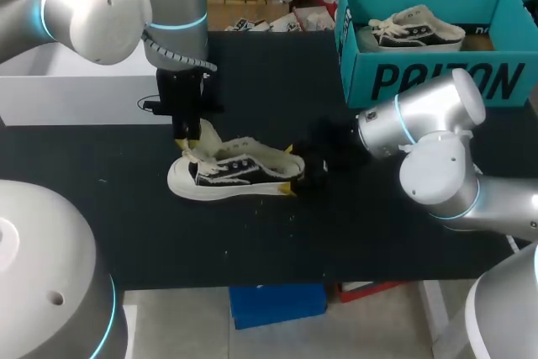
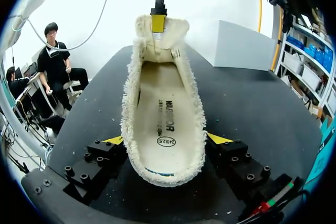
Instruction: Take the shoe out of the shoebox, open the shoe tongue, remove and reinsert the insole, then place the shoe into the shoebox
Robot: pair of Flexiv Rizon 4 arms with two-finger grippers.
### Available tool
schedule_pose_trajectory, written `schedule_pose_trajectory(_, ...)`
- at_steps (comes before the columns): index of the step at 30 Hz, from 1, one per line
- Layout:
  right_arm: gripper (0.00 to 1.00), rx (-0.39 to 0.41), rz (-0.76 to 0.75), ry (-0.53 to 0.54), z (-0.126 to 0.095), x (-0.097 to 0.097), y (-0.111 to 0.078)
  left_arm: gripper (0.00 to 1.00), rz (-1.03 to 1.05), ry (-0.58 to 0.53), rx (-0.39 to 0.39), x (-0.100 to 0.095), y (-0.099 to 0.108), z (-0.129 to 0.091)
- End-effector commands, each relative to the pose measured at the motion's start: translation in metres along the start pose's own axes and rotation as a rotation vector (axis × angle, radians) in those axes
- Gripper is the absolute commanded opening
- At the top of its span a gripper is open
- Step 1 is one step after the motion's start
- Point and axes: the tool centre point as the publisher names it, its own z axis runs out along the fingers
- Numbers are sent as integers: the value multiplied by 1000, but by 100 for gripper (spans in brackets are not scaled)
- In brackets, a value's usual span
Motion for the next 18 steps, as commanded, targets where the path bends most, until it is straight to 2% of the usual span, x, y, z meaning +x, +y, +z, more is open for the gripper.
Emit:
schedule_pose_trajectory(1, 0, 2, 2, -3, 2, -1, -6, 100, 41, 24, 4, -4, -1, -4)
schedule_pose_trajectory(4, 0, 2, 2, -3, 2, -1, -6, 100, 140, 73, 57, -1, -1, -16)
schedule_pose_trajectory(7, 0, 2, 2, -3, 2, -1, -6, 100, 282, 145, 78, 1, -1, -35)
schedule_pose_trajectory(9, 0, 2, 2, -3, 2, -1, -6, 100, 398, 150, 116, 3, -1, -47)
schedule_pose_trajectory(14, 0, 2, 2, -3, 2, -1, -6, 100, 755, 148, 94, 11, -2, -68)
schedule_pose_trajectory(15, 0, 2, 2, -3, 2, -1, -6, 90, 835, 128, 92, 14, -2, -70)
schedule_pose_trajectory(16, 0, 2, 2, -3, 2, -1, -6, 48, 925, 114, 72, 16, -2, -72)
schedule_pose_trajectory(17, 0, 2, 2, -3, 2, -1, -6, 34, 998, 101, 56, 19, -3, -73)
schedule_pose_trajectory(18, 0, 2, 2, -3, 2, -1, -6, 15, 1095, 101, 24, 23, -4, -74)
